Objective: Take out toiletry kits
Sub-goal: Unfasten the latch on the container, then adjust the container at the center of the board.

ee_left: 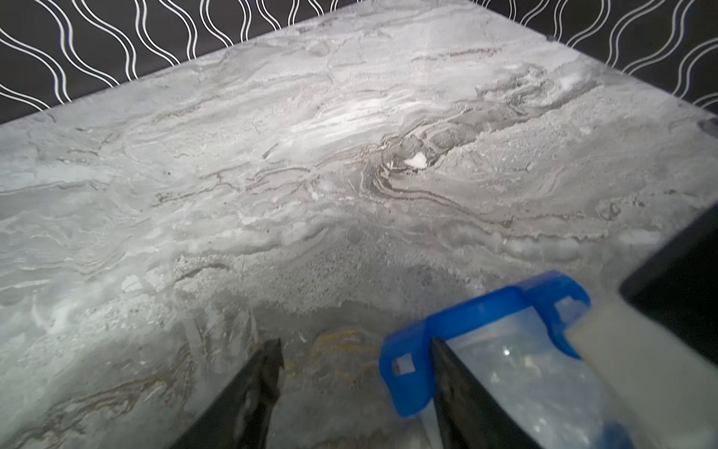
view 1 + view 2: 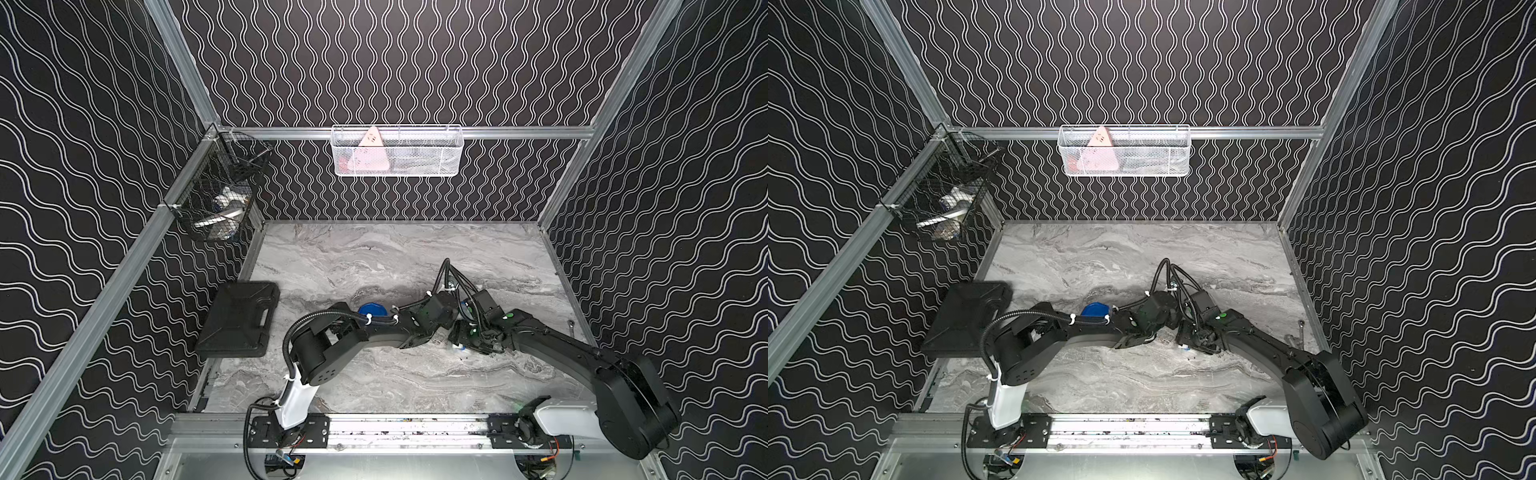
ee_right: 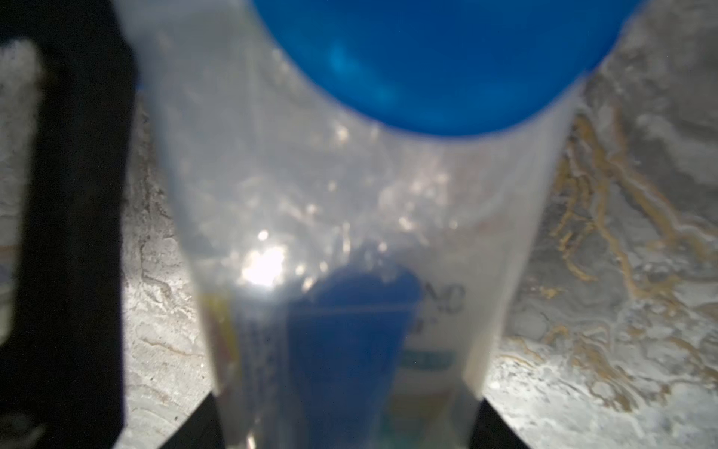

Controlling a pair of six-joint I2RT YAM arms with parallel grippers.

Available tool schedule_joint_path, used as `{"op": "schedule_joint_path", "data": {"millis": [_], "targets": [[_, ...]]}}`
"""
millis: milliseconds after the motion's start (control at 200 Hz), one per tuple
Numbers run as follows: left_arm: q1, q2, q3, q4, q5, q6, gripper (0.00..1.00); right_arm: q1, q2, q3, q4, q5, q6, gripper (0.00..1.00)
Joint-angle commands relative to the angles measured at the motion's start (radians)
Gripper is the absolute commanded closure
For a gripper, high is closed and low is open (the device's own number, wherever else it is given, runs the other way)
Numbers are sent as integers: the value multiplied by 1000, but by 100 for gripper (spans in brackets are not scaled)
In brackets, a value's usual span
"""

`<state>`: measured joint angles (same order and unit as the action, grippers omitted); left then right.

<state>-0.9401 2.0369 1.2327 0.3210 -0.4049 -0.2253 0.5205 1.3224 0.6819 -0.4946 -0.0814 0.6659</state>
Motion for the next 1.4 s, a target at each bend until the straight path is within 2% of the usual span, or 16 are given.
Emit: {"op": "schedule_joint_path", "data": {"millis": [0,125,250,425,535,560,610,645,750,866,951,1056,1101,1176,1241,1396], "targets": [[26,26,9,-113,-176,25,40,3,6,0,-133,-68,-11,69],[58,18,18,-173,-241,-9,41,-8,12,-5,-140,-61,5,69],[93,-27,-4,-203,-220,-75,40,-8,-9,1,-133,-57,3,69],[124,-88,-6,-255,-109,-165,39,-1,-54,12,-103,-69,-31,64],[124,-171,-26,-309,-6,-273,37,13,-11,98,-185,72,-39,58],[124,-186,-29,-331,10,-288,37,15,18,138,-233,115,-30,53],[124,-219,-45,-354,40,-324,38,23,69,194,-284,156,-33,35],[123,-246,-69,-361,62,-355,38,53,91,233,-313,212,-23,26],[123,-319,-125,-372,91,-398,38,104,98,299,-347,276,-4,18],[124,-375,-138,-415,111,-406,38,80,12,273,-290,229,10,14],[124,-408,-142,-452,119,-404,38,36,-62,221,-206,137,4,12],[124,-465,-166,-476,123,-411,38,-89,-121,128,-89,-73,15,11],[124,-492,-183,-471,126,-417,38,-144,-157,57,32,-189,49,11],[124,-524,-199,-476,136,-412,37,-188,-207,-56,253,-296,145,9],[124,-537,-203,-483,149,-407,37,-190,-211,-89,356,-280,197,8],[124,-547,-208,-493,170,-399,38,-193,-109,-100,383,-183,286,8]]}}
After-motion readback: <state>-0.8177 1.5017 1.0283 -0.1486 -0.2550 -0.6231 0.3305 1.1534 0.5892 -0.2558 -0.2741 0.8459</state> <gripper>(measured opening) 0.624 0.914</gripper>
